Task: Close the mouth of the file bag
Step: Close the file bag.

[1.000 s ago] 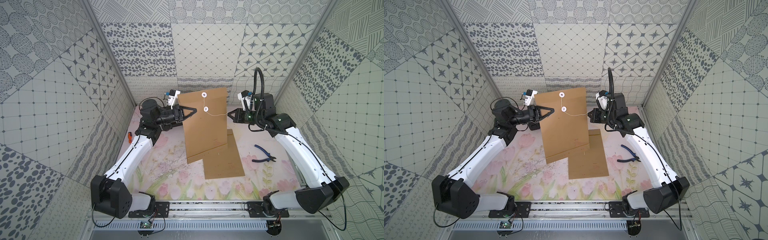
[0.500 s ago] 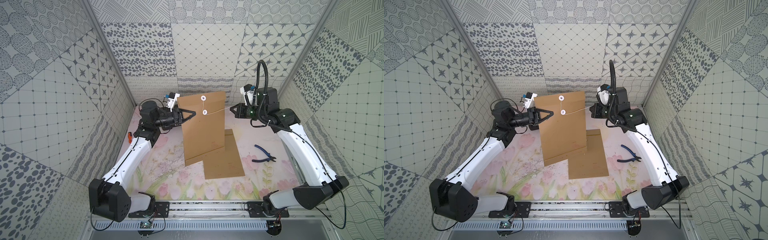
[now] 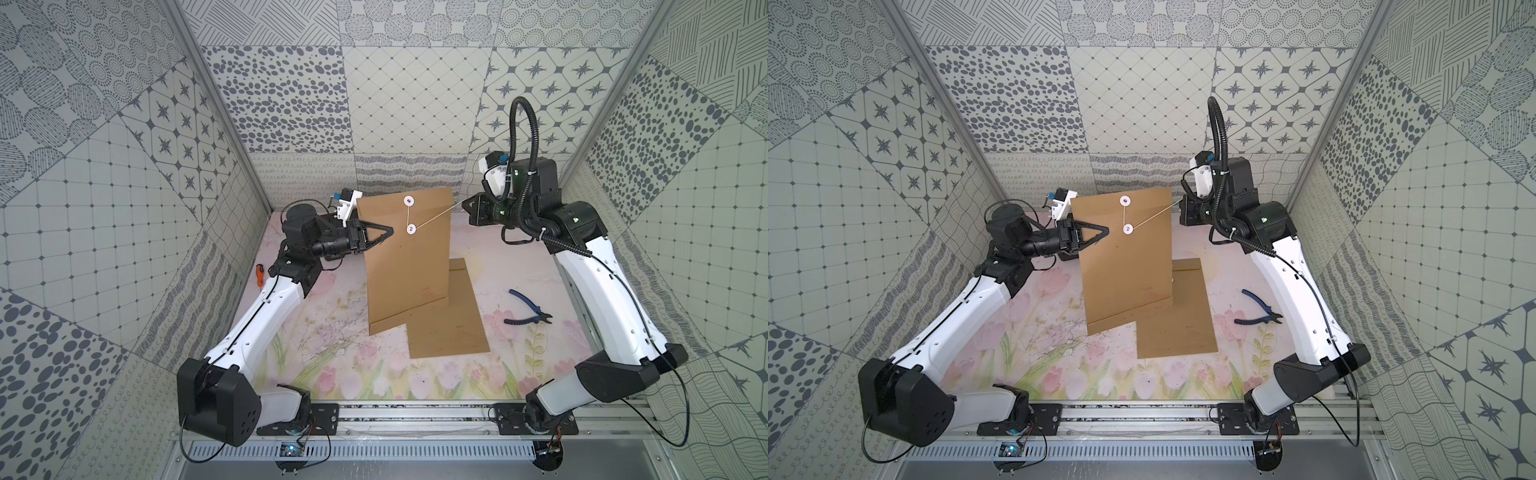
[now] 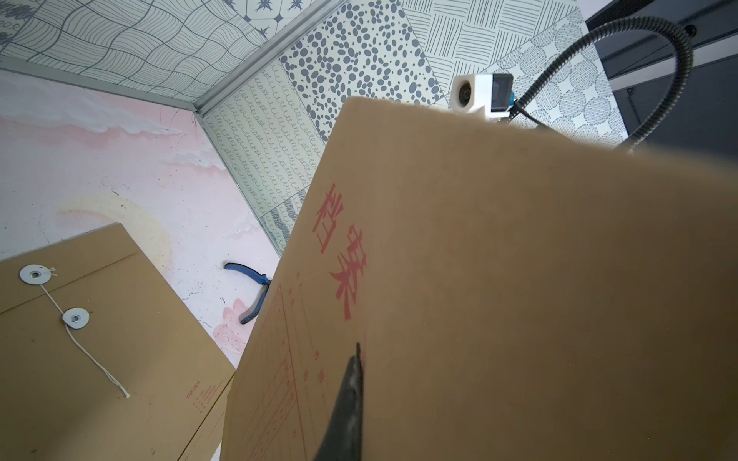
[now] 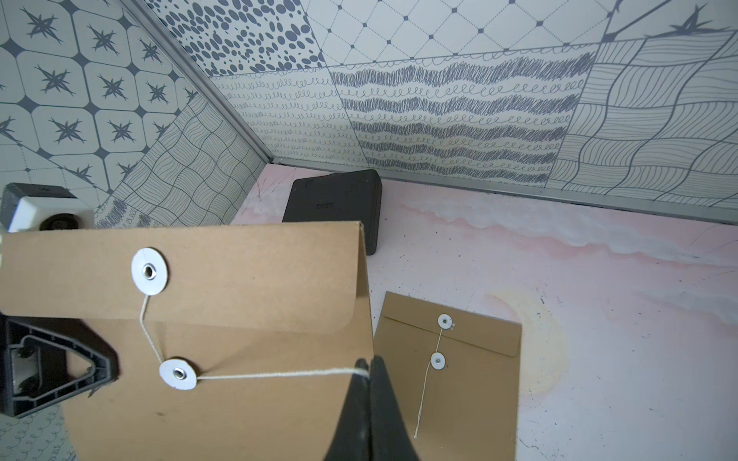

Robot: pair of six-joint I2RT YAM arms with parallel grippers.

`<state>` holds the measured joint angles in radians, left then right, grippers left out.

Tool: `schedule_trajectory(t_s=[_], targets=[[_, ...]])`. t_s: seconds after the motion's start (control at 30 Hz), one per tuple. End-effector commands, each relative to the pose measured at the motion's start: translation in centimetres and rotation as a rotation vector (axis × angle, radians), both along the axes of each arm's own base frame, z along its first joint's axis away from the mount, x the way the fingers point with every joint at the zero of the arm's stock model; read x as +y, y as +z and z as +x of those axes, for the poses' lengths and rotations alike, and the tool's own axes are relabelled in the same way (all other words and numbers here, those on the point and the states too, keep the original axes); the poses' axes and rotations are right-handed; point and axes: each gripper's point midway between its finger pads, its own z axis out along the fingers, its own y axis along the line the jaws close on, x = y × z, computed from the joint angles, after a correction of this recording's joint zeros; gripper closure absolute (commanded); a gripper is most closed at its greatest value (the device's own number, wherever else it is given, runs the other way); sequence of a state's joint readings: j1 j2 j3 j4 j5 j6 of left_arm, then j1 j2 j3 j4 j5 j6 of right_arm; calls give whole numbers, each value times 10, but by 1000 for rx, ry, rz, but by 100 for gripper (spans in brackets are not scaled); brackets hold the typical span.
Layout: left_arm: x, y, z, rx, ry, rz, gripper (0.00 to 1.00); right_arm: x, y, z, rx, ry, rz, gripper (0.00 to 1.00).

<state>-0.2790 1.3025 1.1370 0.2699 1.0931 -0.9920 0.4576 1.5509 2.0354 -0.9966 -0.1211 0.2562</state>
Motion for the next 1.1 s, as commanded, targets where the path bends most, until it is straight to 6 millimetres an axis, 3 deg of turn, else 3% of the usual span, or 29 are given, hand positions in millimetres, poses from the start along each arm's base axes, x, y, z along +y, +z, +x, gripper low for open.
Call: schedule_trajectory(t_s=[0.0, 0.5, 0.8, 1.07], targets=[[-5, 9, -9, -76, -36, -8, 100, 4, 6, 6, -31, 2, -45, 100], [-21, -4, -21, -68, -94, 11, 100, 25, 26, 40, -72, 12, -67, 100], [-27, -17, -15, -44, -97, 25, 100, 76, 28, 33, -85, 116, -43, 100], [-32, -25, -7, -22, -92, 28, 100, 123, 31, 9, -94, 229, -11, 100]])
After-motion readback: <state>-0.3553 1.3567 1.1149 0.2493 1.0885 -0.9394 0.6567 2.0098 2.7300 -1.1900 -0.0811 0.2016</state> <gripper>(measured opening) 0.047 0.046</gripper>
